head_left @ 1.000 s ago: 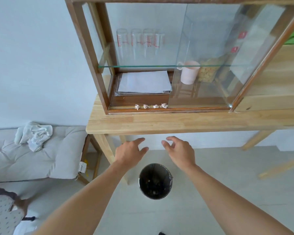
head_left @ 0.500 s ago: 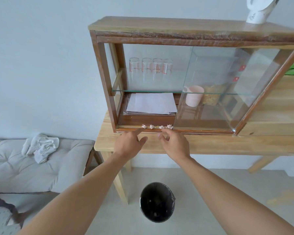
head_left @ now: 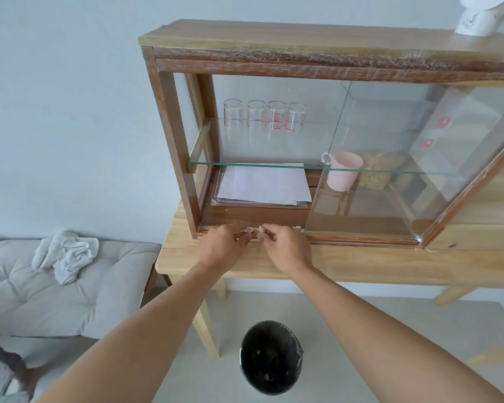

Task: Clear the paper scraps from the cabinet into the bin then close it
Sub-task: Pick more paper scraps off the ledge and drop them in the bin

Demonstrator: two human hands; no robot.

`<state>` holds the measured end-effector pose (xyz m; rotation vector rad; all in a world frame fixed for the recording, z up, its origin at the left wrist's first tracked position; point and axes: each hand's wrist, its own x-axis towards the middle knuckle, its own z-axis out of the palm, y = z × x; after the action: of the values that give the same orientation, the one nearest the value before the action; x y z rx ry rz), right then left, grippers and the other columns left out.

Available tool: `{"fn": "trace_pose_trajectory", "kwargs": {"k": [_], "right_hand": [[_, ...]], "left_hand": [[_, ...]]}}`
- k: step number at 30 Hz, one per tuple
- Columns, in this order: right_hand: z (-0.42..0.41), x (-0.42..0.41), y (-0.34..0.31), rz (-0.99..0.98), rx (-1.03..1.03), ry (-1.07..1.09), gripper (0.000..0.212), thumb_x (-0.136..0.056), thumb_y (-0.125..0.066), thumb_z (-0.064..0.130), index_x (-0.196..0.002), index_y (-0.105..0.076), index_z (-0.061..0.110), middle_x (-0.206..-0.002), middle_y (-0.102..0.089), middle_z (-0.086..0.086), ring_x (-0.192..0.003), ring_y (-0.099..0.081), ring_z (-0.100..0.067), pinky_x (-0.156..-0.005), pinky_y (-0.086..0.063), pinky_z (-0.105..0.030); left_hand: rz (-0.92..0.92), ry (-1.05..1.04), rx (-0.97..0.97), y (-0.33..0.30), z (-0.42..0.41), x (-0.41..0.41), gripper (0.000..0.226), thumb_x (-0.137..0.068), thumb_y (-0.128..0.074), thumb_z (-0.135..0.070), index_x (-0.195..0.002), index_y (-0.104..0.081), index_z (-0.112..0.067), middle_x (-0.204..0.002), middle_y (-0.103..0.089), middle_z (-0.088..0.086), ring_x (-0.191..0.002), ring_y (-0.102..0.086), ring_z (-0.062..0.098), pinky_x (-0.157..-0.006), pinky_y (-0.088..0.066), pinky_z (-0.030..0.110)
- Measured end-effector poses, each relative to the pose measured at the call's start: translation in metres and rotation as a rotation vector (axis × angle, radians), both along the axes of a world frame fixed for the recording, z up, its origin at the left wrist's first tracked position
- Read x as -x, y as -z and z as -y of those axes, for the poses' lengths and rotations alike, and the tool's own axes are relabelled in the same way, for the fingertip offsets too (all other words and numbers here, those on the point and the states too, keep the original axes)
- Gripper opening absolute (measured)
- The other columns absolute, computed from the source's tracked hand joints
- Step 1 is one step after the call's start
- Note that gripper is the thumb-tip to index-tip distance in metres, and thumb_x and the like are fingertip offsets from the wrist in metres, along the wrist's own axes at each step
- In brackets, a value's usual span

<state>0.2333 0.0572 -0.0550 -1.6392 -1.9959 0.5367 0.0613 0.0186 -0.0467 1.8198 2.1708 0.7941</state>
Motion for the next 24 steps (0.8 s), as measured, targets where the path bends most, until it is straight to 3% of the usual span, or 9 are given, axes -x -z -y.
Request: {"fn": "trace_pose_trajectory", "kwargs": {"k": [4,8,11,13,15,20,24], "right_hand": [[0.003,-0.001,0.000,-0.052,0.001,0.009,0.026,-0.097,-0.066,0.048,-0.119,-0.078,0.041,-0.075,-0.076,0.008,-0.086,-0.073,-0.023,-0.070,-0.053,-0.035],[0.010,-0.005,0.000,-0.081,0.025,0.030,0.026,-0.098,-0.067,0.046,-0.119,-0.078,0.037,-0.065,-0.060,0.014,-0.081,-0.071,-0.020,-0.066,-0.046,-0.033],[0.022,-0.014,-0.003,-0.101,0.019,0.041,0.025,-0.098,-0.066,0.047,-0.118,-0.079,0.038,-0.076,-0.071,0.016,-0.085,-0.072,-0.014,-0.068,-0.045,-0.030],[0.032,-0.021,-0.005,-0.105,0.014,0.053,0.026,-0.098,-0.066,0.047,-0.119,-0.078,0.038,-0.097,-0.081,0.015,-0.096,-0.074,-0.013,-0.076,-0.053,-0.032],[0.044,-0.028,-0.006,-0.101,0.013,0.061,0.026,-0.098,-0.066,0.047,-0.119,-0.078,0.037,-0.101,-0.083,0.014,-0.097,-0.075,-0.015,-0.081,-0.057,-0.034],[0.076,-0.047,-0.004,-0.144,0.034,0.070,0.027,-0.100,-0.064,0.047,-0.119,-0.078,0.036,-0.083,-0.080,0.010,-0.078,-0.075,-0.020,-0.080,-0.060,-0.038],[0.105,-0.063,0.009,-0.143,0.028,0.092,0.026,-0.101,-0.065,0.047,-0.119,-0.078,0.034,-0.057,-0.060,0.013,-0.065,-0.064,-0.016,-0.068,-0.054,-0.034]], "left_hand": [[0.031,-0.004,-0.027,0.000,-0.002,0.001,0.023,-0.093,-0.068,-0.051,-0.113,-0.078,-0.044,-0.089,-0.079,-0.006,-0.092,-0.072,0.025,-0.070,-0.055,0.036],[0.053,-0.016,-0.053,-0.004,0.001,-0.001,0.024,-0.094,-0.069,-0.050,-0.113,-0.079,-0.041,-0.084,-0.077,-0.006,-0.086,-0.071,0.025,-0.065,-0.049,0.032],[0.066,-0.009,-0.072,-0.005,0.009,-0.003,0.020,-0.094,-0.069,-0.051,-0.107,-0.080,-0.039,-0.074,-0.071,-0.010,-0.079,-0.068,0.022,-0.062,-0.046,0.031],[0.076,0.002,-0.067,-0.006,0.019,-0.004,0.020,-0.095,-0.067,-0.053,-0.104,-0.080,-0.040,-0.065,-0.062,-0.013,-0.075,-0.065,0.021,-0.060,-0.041,0.031],[0.086,0.004,-0.054,-0.007,0.030,-0.006,0.024,-0.095,-0.065,-0.056,-0.106,-0.080,-0.041,-0.062,-0.059,-0.013,-0.071,-0.063,0.020,-0.061,-0.040,0.031],[0.093,0.057,-0.033,-0.004,0.063,-0.013,0.029,-0.095,-0.064,-0.059,-0.109,-0.080,-0.040,-0.071,-0.066,-0.012,-0.076,-0.066,0.018,-0.068,-0.053,0.032],[0.116,0.105,-0.011,0.007,0.090,-0.022,0.029,-0.095,-0.064,-0.059,-0.111,-0.080,-0.041,-0.073,-0.065,-0.016,-0.075,-0.063,0.014,-0.060,-0.047,0.025]]}}
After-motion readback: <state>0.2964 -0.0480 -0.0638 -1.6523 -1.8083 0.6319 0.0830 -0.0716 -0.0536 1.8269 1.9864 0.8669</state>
